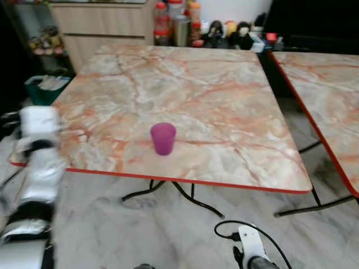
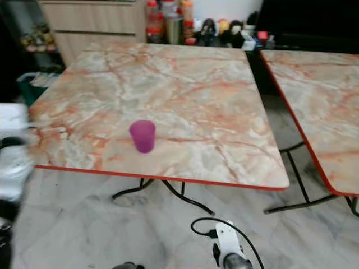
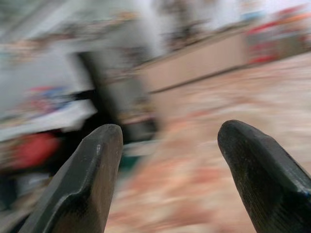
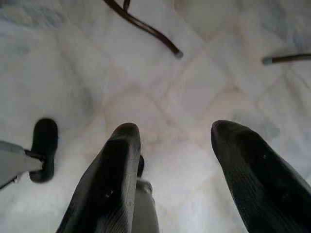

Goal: Setting the table

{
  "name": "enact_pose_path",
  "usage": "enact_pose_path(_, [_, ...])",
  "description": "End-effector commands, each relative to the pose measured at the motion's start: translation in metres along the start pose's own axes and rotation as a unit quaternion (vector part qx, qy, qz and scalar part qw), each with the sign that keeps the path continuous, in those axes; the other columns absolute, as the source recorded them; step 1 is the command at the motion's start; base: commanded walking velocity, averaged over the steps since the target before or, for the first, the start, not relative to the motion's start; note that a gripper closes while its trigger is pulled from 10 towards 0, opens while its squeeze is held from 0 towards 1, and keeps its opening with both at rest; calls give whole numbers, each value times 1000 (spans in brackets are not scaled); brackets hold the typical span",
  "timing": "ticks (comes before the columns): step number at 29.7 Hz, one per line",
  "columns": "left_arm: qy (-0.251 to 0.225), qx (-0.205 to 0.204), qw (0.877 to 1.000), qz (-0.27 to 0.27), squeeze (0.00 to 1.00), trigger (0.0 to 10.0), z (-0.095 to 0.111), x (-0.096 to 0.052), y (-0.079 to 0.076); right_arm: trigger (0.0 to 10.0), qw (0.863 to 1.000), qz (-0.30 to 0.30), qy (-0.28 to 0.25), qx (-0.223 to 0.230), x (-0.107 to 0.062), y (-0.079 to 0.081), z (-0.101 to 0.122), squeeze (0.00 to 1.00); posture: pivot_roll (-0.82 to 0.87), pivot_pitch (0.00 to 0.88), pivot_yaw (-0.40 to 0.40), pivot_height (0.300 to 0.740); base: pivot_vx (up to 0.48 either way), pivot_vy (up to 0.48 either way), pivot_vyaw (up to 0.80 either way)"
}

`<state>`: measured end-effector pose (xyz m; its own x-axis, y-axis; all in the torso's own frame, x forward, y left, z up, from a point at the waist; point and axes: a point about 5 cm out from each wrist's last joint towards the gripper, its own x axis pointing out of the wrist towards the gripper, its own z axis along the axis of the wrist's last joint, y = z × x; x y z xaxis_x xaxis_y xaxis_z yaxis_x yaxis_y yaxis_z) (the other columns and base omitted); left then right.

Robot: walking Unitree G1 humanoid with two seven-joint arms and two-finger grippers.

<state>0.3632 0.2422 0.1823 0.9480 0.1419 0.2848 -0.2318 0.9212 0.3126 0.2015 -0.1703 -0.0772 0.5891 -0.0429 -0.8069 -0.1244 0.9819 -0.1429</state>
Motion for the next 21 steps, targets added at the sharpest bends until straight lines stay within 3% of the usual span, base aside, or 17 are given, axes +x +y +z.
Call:
enact_pose_path(1, [4,-16,999,-49,0,10000,6,4,-12,10000,1000,-9,8,3,-1,-5,-5,0,137,63,1,715,0,0,0])
enact_pose_path(3, [-2,-38,996,-86,0,10000,13,6,-25,10000,1000,-11,9,9,-1,-5,-6,0,139,64,6,715,0,0,0])
enact_pose_path(4, [-5,-44,994,-101,910,10000,16,6,-29,10000,1000,-12,10,10,-1,-4,-7,0,141,63,8,715,0,0,0])
enact_pose_path(5, [-5,-50,992,-114,910,10000,17,7,-32,10000,1000,-12,10,10,-1,-4,-7,0,141,63,8,715,0,0,0])
enact_pose_path(6, [-1,-66,989,-134,1000,10000,19,7,-37,10000,1000,-12,11,10,-1,-4,-8,0,141,63,8,715,0,0,0])
enact_pose_path(8, [8,-80,980,-180,1000,10000,21,7,-45,10000,1000,-12,12,11,-1,-4,-9,0,145,63,10,715,0,0,0])
enact_pose_path(13, [27,-96,966,-239,1000,10000,26,7,-58,10000,1000,-13,13,15,-1,-3,-9,0,144,64,14,715,0,0,0])
enact_pose_path(14, [34,-101,961,-256,0,10000,27,7,-60,10000,1000,-13,12,16,-1,-3,-9,0,142,73,19,715,0,0,0])
enact_pose_path(16, [56,-88,955,-279,0,10000,28,8,-65,10000,1000,-13,11,18,-1,-3,-8,0,142,76,20,715,0,0,0])
enact_pose_path(21, [71,-128,943,-300,0,10000,34,10,-69,10000,1000,-15,15,20,-1,-3,-10,0,141,80,25,715,0,0,0])
